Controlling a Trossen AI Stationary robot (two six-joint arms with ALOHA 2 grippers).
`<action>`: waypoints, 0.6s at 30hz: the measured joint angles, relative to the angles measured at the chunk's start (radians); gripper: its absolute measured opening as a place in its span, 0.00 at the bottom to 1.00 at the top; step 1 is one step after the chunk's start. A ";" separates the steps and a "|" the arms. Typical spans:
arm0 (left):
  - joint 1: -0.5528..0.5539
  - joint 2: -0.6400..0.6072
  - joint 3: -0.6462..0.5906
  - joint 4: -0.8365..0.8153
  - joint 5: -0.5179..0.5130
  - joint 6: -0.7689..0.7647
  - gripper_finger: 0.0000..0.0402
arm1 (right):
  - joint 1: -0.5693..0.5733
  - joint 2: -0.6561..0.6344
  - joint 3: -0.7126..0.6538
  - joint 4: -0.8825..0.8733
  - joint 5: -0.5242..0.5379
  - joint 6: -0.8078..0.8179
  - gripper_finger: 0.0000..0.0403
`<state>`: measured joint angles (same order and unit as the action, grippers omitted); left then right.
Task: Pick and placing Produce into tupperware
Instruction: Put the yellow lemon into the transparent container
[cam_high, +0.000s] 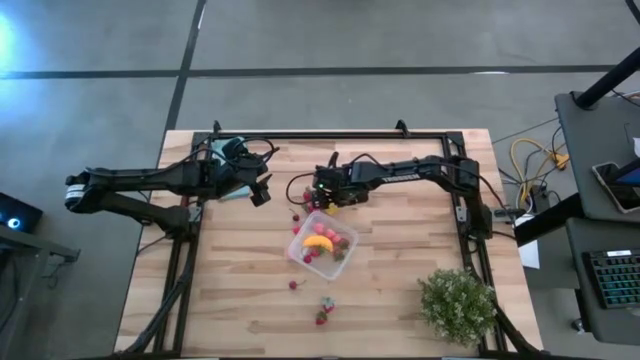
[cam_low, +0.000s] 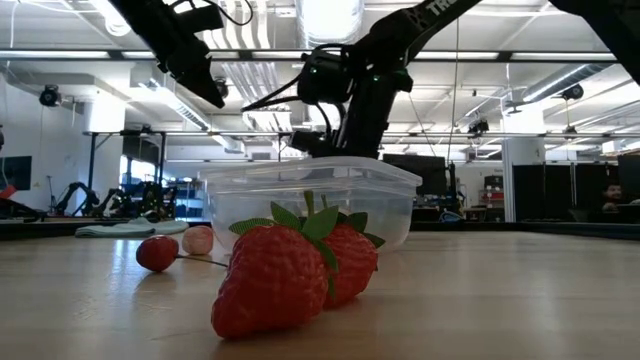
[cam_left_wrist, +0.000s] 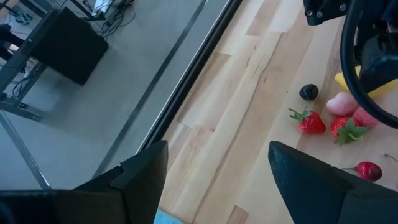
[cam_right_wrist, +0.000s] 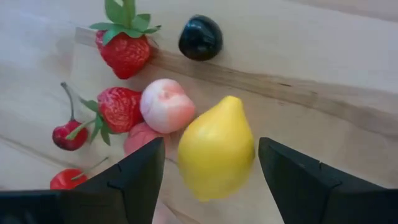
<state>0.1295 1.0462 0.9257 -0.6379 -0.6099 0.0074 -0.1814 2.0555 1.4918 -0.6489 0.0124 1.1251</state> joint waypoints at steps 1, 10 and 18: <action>0.000 0.000 0.000 0.000 0.000 0.000 0.65 | 0.000 0.003 0.005 -0.009 0.000 -0.003 0.62; 0.000 0.000 0.000 -0.001 0.000 0.000 0.65 | 0.000 0.003 0.005 -0.094 0.012 -0.037 0.61; 0.000 0.000 -0.003 0.000 0.000 0.000 0.65 | 0.000 0.003 0.005 -0.098 0.016 -0.051 0.61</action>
<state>0.1295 1.0462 0.9223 -0.6383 -0.6098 0.0078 -0.1813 2.0586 1.4963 -0.7469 0.0284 1.0741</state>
